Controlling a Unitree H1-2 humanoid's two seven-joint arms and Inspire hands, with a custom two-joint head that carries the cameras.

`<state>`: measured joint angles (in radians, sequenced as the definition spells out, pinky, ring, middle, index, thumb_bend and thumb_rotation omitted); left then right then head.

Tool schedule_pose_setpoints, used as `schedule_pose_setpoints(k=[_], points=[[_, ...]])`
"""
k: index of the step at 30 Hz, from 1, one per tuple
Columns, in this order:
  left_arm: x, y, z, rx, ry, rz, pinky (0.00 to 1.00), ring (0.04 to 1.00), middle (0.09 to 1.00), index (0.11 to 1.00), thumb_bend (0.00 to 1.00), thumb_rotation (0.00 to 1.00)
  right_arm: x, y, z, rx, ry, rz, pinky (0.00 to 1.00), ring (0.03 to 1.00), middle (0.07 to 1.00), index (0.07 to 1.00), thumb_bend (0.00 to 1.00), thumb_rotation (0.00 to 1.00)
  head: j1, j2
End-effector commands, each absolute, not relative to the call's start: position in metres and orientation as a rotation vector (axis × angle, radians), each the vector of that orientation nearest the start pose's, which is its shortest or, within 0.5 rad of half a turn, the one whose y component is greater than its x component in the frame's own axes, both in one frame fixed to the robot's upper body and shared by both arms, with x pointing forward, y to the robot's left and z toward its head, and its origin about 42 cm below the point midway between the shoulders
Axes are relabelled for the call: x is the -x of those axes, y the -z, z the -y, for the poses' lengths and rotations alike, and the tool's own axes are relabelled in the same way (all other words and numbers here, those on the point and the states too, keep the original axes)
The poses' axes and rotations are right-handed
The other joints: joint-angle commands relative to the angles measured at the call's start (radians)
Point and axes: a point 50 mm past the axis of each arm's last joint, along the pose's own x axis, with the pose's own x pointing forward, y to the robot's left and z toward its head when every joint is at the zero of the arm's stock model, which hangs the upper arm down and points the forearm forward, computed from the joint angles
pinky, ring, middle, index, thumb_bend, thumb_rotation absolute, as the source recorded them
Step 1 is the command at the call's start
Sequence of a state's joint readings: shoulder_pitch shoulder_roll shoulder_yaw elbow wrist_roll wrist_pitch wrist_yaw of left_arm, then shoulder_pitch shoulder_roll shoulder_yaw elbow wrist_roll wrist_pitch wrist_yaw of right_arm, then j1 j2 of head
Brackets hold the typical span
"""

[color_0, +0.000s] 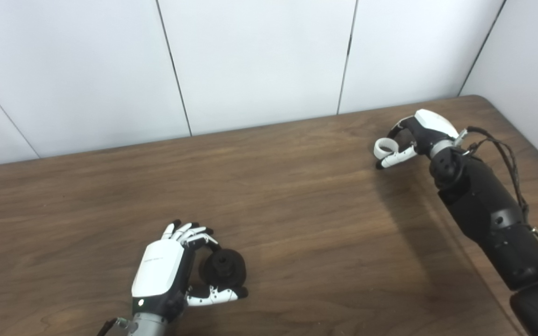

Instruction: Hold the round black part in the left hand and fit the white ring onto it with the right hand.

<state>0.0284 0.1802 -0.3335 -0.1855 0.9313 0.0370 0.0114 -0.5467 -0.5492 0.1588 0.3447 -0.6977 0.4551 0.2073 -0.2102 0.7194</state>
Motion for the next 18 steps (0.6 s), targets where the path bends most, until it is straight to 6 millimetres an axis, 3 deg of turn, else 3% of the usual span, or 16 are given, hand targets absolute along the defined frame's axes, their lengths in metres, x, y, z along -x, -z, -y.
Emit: schedule_pose_setpoints(k=[1, 8, 9, 11, 18], points=[[-0.2607, -0.1356, -0.1754, -1.077, 0.214, 0.283, 0.97, 0.876, 0.784, 0.484, 0.52, 0.05, -0.4508, -0.245, 0.3811, 1.248, 0.175, -0.238, 1.0, 0.953, 0.849, 0.654, 0.85, 0.26, 0.002, 0.001], [-0.261, -0.1371, -0.1748, -1.075, 0.216, 0.281, 0.98, 0.882, 0.788, 0.484, 0.52, 0.05, -0.4506, -0.2435, 0.3828, 1.231, 0.182, -0.239, 1.0, 0.984, 0.873, 0.596, 0.84, 0.24, 0.001, 0.0], [-0.2612, -0.1373, -0.1747, -1.075, 0.216, 0.281, 0.98, 0.883, 0.787, 0.485, 0.52, 0.05, -0.4503, -0.2428, 0.3835, 1.219, 0.186, -0.235, 1.0, 0.993, 0.881, 0.533, 0.65, 0.19, 0.001, 0.0], [-0.2612, -0.1373, -0.1748, -1.076, 0.215, 0.284, 0.98, 0.883, 0.787, 0.485, 0.52, 0.05, -0.4496, -0.2412, 0.385, 1.193, 0.2, -0.229, 1.0, 0.999, 0.892, 0.5, 0.56, 0.16, 0.001, 0.0], [-0.2605, -0.139, -0.1741, -1.071, 0.209, 0.292, 0.98, 0.88, 0.783, 0.484, 0.52, 0.05, -0.446, -0.239, 0.3853, 1.163, 0.221, -0.204, 0.94, 1.0, 0.85, 0.484, 0.52, 0.13, 0.01, 0.001]])
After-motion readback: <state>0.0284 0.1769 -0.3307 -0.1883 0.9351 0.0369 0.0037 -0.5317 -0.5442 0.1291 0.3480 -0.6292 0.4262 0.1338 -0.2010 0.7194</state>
